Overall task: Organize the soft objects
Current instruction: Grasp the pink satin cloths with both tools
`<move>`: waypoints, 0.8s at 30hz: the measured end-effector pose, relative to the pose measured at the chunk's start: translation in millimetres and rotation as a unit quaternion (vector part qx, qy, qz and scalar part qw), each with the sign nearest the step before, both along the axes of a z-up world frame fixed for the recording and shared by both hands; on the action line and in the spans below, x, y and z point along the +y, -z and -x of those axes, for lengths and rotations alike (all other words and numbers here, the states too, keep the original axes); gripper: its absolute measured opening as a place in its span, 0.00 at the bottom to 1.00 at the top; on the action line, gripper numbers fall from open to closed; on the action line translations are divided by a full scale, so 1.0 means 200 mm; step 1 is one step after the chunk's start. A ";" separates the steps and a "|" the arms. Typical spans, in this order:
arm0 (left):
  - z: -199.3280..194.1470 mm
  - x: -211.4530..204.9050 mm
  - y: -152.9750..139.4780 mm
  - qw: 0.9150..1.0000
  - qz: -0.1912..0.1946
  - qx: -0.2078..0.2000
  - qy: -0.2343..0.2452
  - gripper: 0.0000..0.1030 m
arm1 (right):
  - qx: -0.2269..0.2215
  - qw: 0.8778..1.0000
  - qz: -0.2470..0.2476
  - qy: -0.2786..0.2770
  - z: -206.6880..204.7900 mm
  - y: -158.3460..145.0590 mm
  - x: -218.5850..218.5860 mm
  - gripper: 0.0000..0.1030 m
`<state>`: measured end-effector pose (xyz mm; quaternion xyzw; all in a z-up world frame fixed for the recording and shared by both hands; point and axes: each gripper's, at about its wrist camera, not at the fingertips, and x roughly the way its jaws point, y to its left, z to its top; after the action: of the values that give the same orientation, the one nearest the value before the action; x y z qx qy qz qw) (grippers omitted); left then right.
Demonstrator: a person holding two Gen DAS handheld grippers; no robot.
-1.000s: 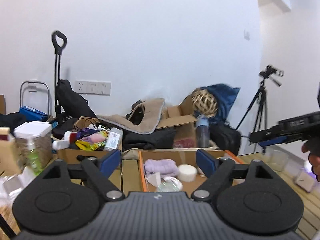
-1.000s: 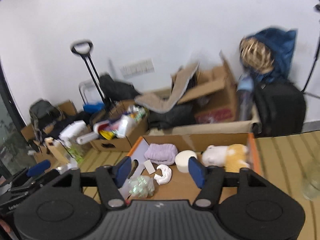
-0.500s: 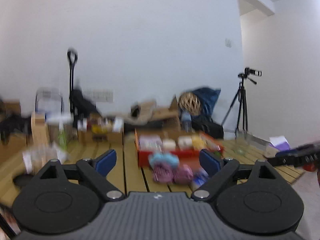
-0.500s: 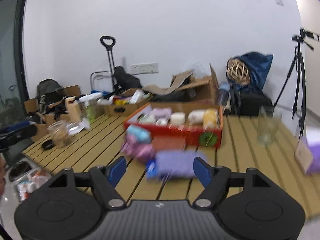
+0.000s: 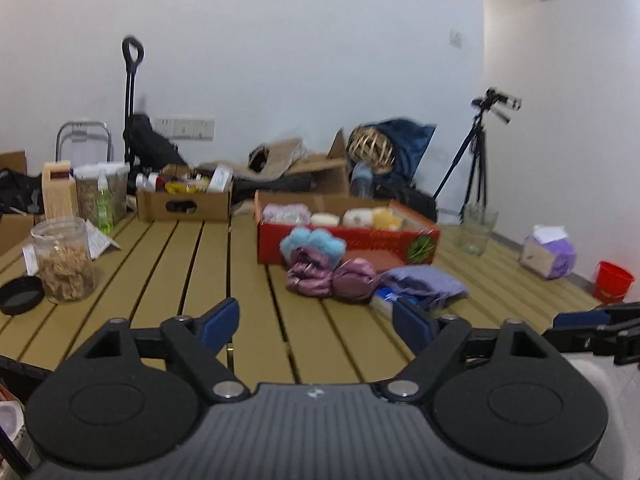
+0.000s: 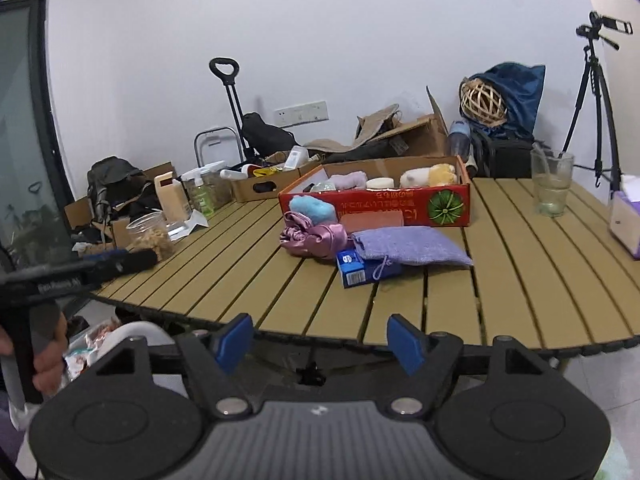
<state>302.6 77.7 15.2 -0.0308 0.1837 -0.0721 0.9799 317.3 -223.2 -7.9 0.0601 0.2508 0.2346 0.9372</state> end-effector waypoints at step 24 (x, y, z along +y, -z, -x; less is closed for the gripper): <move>-1.14 0.14 0.34 0.979 0.078 0.114 0.153 0.11 | 0.031 0.998 0.043 -0.022 -1.19 0.25 0.51 0.10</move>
<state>529.8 105.8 -53.4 -0.0871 0.2902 -0.2310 0.9246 555.4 -121.6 -57.0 0.0216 0.2909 0.2420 0.9254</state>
